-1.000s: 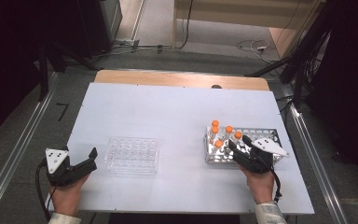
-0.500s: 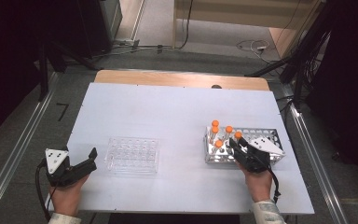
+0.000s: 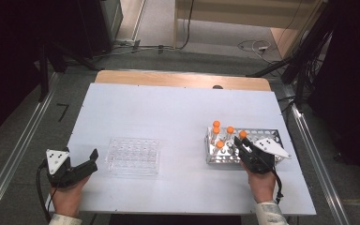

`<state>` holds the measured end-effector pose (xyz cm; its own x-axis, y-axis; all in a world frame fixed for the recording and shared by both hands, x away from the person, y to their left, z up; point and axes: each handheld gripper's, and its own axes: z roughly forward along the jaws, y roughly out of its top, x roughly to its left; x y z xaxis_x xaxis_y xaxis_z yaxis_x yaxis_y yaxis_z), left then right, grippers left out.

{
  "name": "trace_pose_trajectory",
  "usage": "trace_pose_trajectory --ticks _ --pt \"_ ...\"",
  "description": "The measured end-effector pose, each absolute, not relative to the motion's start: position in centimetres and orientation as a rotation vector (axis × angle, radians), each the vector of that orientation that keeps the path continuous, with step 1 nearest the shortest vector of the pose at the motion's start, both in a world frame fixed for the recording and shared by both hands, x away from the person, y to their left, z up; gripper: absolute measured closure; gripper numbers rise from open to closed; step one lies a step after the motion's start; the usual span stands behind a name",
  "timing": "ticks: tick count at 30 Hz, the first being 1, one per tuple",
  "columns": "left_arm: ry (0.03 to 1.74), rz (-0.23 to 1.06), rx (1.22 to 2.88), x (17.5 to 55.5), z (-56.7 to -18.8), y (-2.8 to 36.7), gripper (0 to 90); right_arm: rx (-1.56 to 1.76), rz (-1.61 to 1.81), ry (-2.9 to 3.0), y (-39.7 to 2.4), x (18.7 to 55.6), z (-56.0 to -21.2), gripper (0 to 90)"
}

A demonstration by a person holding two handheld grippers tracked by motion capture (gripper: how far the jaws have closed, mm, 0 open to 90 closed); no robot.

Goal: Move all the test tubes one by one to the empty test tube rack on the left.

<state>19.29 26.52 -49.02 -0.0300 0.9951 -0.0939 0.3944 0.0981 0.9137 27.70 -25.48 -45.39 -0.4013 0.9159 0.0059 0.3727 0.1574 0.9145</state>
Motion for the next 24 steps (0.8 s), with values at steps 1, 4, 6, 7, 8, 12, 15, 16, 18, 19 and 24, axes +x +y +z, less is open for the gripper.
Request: trace_pose_trajectory --ticks 1,4,6,7,8,12,15,16,18,19,24 --pt "1.554 0.921 1.42 19.3 -49.0 26.5 6.0 1.218 1.22 1.861 -25.4 27.7 -45.2 71.2" --pt "1.556 0.921 1.421 19.3 -49.0 26.5 5.9 1.208 1.237 1.845 -25.3 27.5 -44.8 71.3" --pt "1.556 0.921 1.421 19.2 -49.0 26.5 5.9 1.2 1.241 1.839 -25.3 27.4 -44.5 71.3" --pt "1.557 0.922 1.423 19.2 -49.0 26.5 5.9 1.197 1.246 1.833 -25.4 27.4 -44.4 71.3" --pt "1.558 0.922 1.423 19.2 -49.0 26.5 6.0 1.198 1.25 1.83 -25.4 27.4 -44.3 71.3" --pt "1.554 0.923 1.42 19.2 -49.0 26.5 5.9 1.185 1.267 1.812 -25.5 27.1 -43.7 71.4" --pt "1.551 0.926 1.413 19.2 -49.0 26.5 5.9 1.175 1.282 1.799 -25.6 26.9 -43.3 71.4" --pt "1.551 0.926 1.413 19.2 -49.0 26.5 5.9 1.172 1.285 1.795 -25.6 26.8 -43.1 71.4" --pt "1.546 0.928 1.419 19.0 -48.9 26.5 5.9 1.164 1.292 1.79 -25.7 26.6 -42.9 71.4" --pt "1.546 0.931 1.412 19.0 -48.9 26.5 5.9 1.163 1.296 1.788 -25.8 26.4 -42.8 71.5" --pt "1.538 0.929 1.41 18.8 -48.8 26.5 5.9 1.156 1.328 1.792 -25.9 25.8 -42.4 71.6"
